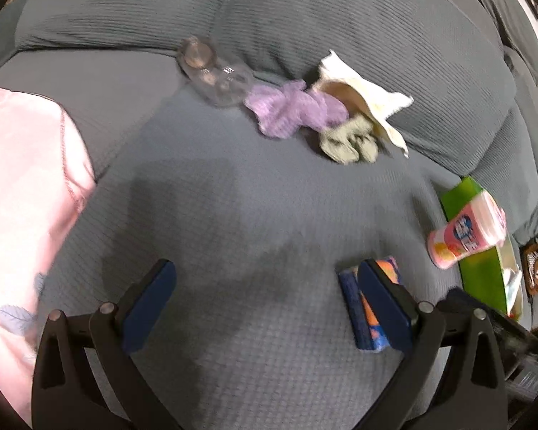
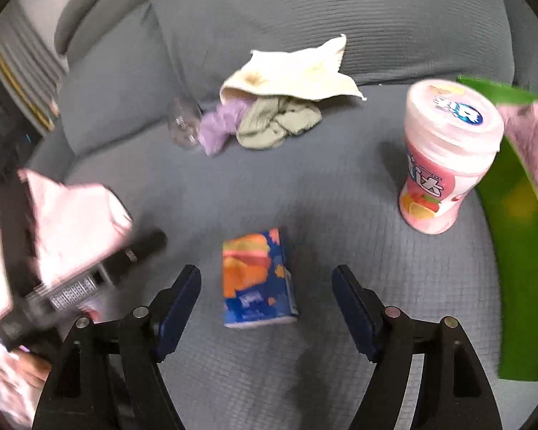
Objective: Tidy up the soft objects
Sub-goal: 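Reach the right gripper down and close it on the printed tissue pack, then lift the tissue pack with the right gripper and carry it over the box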
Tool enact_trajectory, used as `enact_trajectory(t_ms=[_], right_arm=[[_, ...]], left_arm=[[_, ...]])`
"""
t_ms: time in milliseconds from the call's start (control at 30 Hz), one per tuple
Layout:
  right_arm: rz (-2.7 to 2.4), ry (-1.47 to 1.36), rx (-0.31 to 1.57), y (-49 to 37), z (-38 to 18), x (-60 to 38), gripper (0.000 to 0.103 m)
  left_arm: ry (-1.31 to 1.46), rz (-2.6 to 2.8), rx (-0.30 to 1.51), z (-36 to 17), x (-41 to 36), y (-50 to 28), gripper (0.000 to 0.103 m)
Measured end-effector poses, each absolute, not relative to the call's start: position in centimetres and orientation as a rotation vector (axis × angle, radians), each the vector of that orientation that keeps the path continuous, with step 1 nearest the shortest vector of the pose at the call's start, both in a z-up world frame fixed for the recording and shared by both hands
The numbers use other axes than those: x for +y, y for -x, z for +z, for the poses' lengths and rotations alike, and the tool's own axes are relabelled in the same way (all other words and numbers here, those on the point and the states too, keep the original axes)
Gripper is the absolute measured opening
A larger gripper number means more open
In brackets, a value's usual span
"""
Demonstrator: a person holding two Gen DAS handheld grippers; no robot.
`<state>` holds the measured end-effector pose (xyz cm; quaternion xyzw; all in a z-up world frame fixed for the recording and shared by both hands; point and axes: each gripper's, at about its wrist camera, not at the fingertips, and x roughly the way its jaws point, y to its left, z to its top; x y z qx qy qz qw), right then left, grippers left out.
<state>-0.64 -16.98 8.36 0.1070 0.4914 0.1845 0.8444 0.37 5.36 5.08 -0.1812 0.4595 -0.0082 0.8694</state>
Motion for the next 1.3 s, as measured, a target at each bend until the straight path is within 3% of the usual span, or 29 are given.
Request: enact_trajectory(t_ms=[133, 267, 433, 600, 767, 867, 1100, 1300], right_arm=[[0.374, -0.368, 1.042, 0.0, 7.7, -18.6, 0.076], [0.367, -0.385, 1.033, -0.4, 7.7, -18.5, 0.068], [0.384, -0.377, 1.084, -0.4, 6.9, -17.7, 0.057], [0.42, -0.392, 1.149, -1.1, 5.4, -16.9, 0.055], [0.441, -0.413, 1.197, -1.6, 4.1, -16.4, 0.055], [0.447, -0.439, 1.216, -1.8, 3.4, -16.5, 0.055], [0.458, -0.453, 1.188, -1.9, 3.7, -16.5, 0.053], [0.489, -0.388, 1.046, -0.4, 7.3, -16.5, 0.053]], left_arm=[[0.385, -0.114, 0.997, 4.9, 3.6, -0.2, 0.099], [0.405, -0.226, 1.048, 4.5, 1.7, -0.2, 0.093], [0.457, -0.329, 1.112, 3.3, 0.0, -0.2, 0.074], [0.443, -0.338, 1.146, 2.5, -1.3, -0.3, 0.056], [0.386, -0.329, 1.126, 2.5, -1.9, -0.1, 0.054], [0.404, -0.37, 1.127, 2.3, -2.1, -0.3, 0.042], [0.343, -0.357, 1.038, 3.4, -2.3, 0.0, 0.04], [0.307, -0.389, 0.879, 6.5, -2.7, 1.7, 0.04]])
